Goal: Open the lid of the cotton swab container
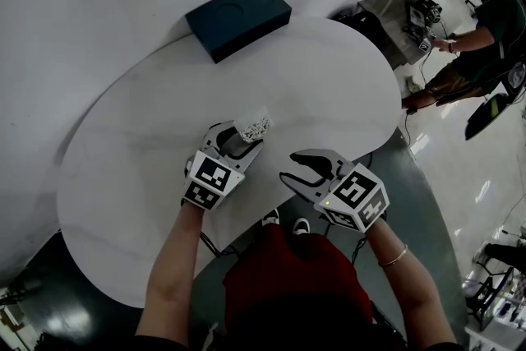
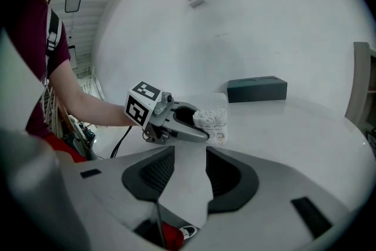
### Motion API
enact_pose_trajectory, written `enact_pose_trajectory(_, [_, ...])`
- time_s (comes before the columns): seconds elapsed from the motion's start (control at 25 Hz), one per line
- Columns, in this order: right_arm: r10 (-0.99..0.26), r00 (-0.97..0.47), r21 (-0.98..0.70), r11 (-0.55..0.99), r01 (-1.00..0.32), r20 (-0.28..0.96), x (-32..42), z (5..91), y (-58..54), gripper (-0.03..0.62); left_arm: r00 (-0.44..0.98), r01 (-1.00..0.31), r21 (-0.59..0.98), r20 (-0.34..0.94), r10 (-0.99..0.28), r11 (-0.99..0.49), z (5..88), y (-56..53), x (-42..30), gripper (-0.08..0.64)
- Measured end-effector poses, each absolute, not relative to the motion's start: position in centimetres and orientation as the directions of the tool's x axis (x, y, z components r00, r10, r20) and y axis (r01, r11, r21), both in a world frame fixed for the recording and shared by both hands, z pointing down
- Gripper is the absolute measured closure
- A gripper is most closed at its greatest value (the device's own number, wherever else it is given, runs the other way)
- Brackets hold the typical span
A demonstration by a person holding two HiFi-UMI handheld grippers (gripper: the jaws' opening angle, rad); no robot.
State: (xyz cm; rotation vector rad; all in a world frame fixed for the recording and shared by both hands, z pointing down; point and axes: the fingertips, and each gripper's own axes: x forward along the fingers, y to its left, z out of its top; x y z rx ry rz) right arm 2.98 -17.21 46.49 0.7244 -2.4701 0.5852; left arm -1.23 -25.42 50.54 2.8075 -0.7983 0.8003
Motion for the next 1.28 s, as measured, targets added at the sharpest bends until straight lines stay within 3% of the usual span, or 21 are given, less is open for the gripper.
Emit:
enact_pose_trajectory(0.52, [-0.36,-0.75,-0.277,0.771,-0.574,0.555,3.2,46.5,-15.4,0.416,0.687,-0.56,-0.035,0.539,-0.488,-0.827,50.3,-25.1,-2.1,0.31])
enact_pose_trajectory(1.04, [-0.37,-0.754,-0.247,0.788,-0.564,0.543,3.4,46.1,-13.1,0.416,0.604,-0.692,0.004,0.552,-0.575,-0.722,49.7,-21.0,-4.7,0.312])
enact_pose_trajectory(1.28, [-0.415,-0.751,-0.245,0.768,-0.592,0.514,4.0,45.3,-12.2,0.416,0.575,-0.73,0.016,0.555,-0.601,-0.683,49.3,-18.6,-4.6,0.366])
